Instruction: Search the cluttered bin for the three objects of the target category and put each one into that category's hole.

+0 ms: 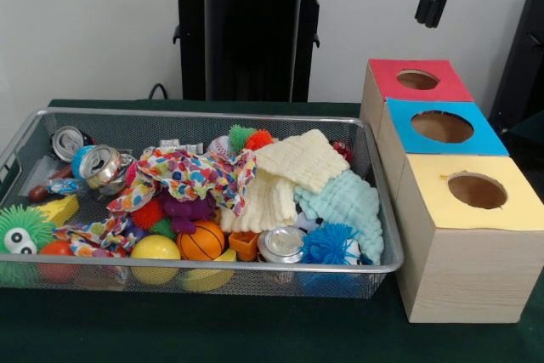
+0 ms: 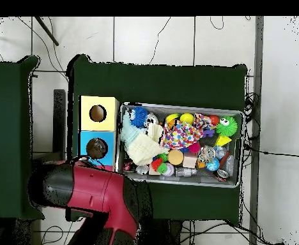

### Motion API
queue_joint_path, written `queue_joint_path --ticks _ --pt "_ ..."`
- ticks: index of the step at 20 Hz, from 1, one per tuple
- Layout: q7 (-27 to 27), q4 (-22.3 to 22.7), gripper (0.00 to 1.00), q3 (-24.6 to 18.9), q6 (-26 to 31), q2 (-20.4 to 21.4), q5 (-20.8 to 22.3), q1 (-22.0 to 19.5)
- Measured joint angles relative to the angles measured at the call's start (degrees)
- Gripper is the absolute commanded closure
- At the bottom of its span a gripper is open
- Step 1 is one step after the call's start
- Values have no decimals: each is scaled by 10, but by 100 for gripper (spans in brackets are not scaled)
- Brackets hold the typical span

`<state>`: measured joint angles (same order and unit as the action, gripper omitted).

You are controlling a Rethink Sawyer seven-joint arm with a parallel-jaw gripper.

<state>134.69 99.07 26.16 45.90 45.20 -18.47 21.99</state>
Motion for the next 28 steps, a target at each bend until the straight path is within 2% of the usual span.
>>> queue_joint_path --ticks 10,28 --pt "0 -54 100 0 12 9 27 -13" --pt "0 -57 100 0 12 9 30 -21"
